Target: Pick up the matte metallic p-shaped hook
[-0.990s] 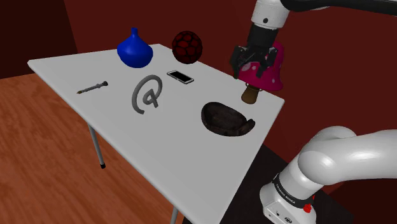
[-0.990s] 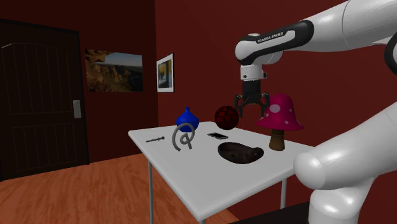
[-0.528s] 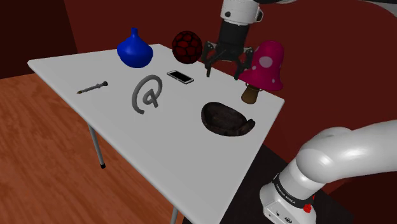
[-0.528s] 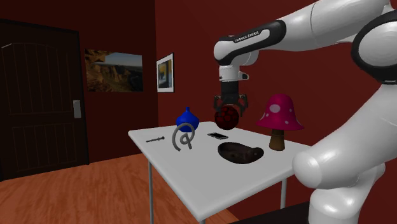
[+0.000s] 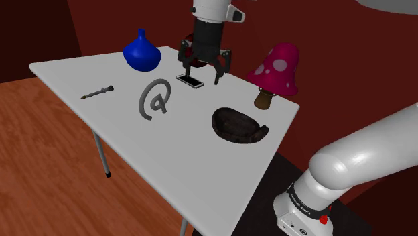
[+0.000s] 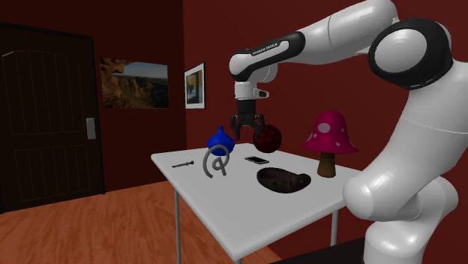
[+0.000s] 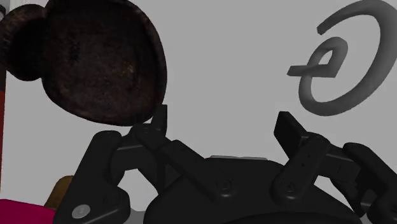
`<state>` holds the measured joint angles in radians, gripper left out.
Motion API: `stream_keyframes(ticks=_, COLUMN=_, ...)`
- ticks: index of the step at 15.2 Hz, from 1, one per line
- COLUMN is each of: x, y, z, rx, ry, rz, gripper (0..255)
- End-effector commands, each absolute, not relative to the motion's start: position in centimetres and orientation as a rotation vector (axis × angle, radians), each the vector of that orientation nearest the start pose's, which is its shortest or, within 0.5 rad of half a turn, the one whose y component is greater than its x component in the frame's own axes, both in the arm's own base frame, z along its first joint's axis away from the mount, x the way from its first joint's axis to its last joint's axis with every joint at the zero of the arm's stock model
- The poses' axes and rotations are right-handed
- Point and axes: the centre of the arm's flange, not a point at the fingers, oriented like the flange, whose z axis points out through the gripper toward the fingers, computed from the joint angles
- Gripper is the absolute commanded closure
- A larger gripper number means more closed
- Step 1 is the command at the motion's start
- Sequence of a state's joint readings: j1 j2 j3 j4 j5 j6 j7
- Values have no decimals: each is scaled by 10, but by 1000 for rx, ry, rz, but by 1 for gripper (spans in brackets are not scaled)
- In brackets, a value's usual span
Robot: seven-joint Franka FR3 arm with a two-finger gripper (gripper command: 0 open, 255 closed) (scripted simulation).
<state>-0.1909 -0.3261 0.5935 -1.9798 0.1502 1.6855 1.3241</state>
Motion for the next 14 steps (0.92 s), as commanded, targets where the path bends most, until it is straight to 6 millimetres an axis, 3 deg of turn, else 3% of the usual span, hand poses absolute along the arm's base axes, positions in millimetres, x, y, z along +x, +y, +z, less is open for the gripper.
stream_keyframes(ticks=1, x=438, y=249, z=574, rx=-2739, ry=1590, rz=-9, gripper=0)
stream_keyframes(ticks=8, x=517, y=291, z=571, rx=-2483, ry=1930, rz=9, gripper=0)
stream_keyframes(ticks=14, x=518, y=292, z=544, rx=-2481, ry=1932, rz=9, gripper=0)
